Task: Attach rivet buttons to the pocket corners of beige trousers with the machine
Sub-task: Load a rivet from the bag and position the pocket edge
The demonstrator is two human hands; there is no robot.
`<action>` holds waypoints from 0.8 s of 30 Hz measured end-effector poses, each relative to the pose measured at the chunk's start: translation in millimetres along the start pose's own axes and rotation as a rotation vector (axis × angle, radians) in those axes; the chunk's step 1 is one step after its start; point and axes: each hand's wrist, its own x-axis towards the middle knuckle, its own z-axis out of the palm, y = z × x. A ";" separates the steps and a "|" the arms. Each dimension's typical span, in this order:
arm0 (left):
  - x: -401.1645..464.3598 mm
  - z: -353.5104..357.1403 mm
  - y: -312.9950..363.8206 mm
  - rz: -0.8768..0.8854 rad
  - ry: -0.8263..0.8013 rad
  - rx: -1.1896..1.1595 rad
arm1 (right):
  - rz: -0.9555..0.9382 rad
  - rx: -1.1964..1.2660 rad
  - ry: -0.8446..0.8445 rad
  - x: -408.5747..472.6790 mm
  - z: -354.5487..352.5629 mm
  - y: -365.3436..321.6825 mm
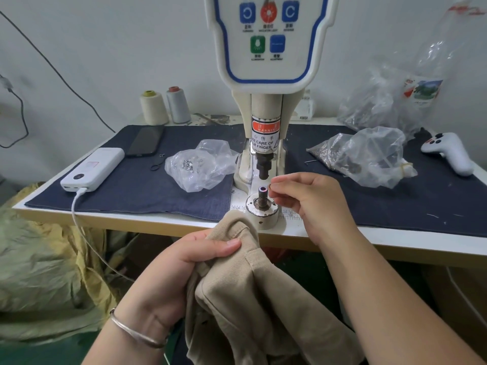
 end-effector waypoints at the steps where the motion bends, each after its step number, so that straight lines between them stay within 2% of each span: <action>1: 0.0 -0.5 0.2 -0.001 0.001 -0.001 | 0.017 0.017 0.014 0.8 0.7 0.0; 10: 1.0 -0.4 0.2 0.004 -0.004 -0.001 | 0.148 0.055 0.134 1.9 11.6 -2.3; 17: -0.5 -1.3 -0.1 0.003 -0.014 -0.003 | 0.319 0.226 0.088 5.1 16.3 -7.0; 24: -1.2 -1.5 -0.4 0.008 -0.025 -0.015 | 0.432 0.296 0.082 5.7 16.9 -7.3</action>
